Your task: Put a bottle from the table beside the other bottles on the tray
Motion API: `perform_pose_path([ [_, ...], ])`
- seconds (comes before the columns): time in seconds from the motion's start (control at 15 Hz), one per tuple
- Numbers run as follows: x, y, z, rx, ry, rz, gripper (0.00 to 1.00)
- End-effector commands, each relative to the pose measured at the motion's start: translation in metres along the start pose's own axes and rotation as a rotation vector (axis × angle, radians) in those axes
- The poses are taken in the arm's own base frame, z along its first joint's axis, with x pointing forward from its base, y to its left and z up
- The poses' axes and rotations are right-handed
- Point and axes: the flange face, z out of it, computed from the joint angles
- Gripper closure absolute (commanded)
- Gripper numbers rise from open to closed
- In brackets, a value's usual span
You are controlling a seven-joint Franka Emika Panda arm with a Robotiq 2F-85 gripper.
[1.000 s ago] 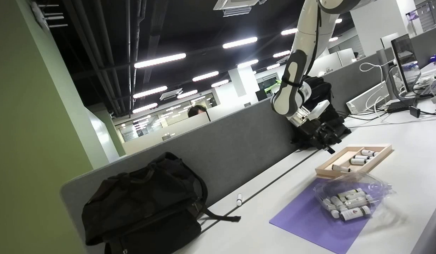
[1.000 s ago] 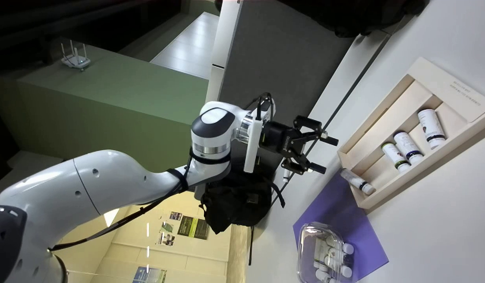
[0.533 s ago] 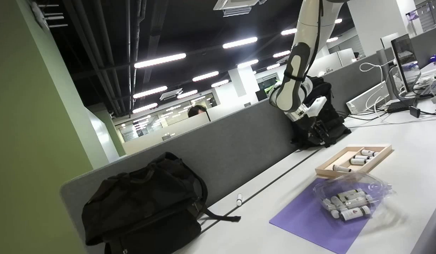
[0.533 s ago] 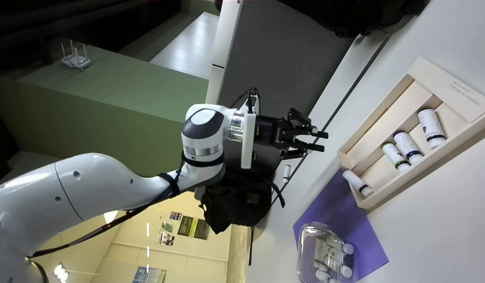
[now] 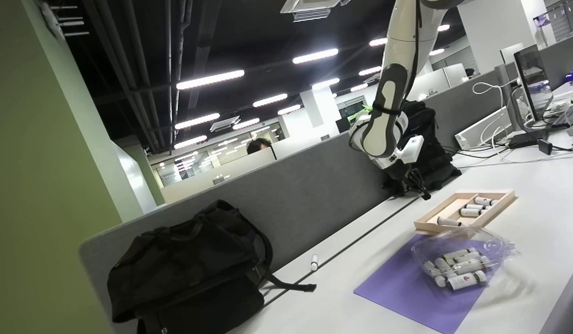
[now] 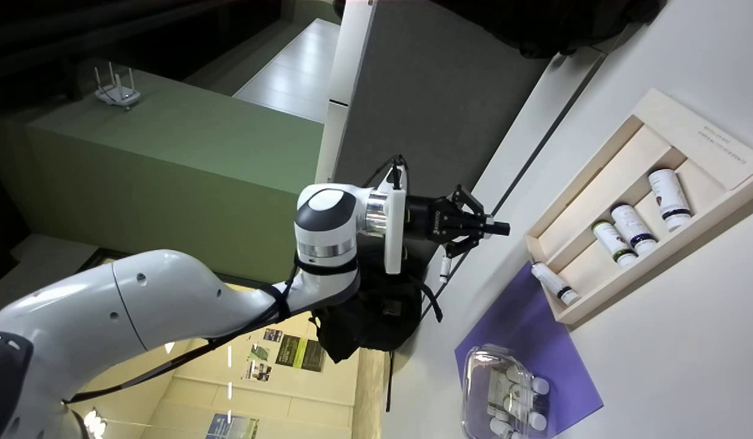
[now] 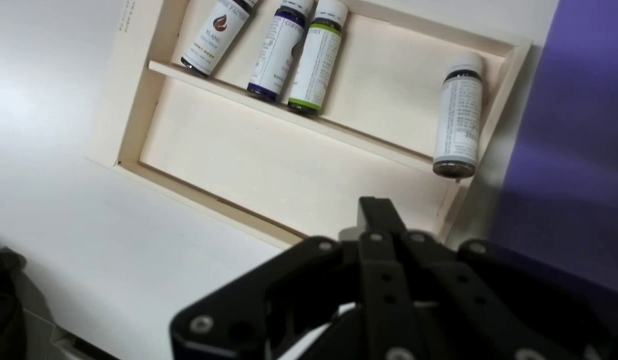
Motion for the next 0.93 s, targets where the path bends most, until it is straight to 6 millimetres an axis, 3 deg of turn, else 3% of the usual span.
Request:
perform_pose_path([
  [0.0,0.007,-0.017,0.007,-0.034,0.011,-0.024,0.97],
  [0.4,0.010,-0.042,0.030,-0.006,-0.041,-0.049,0.97],
  [0.87,0.002,-0.045,0.046,0.021,-0.138,-0.027,0.97],
])
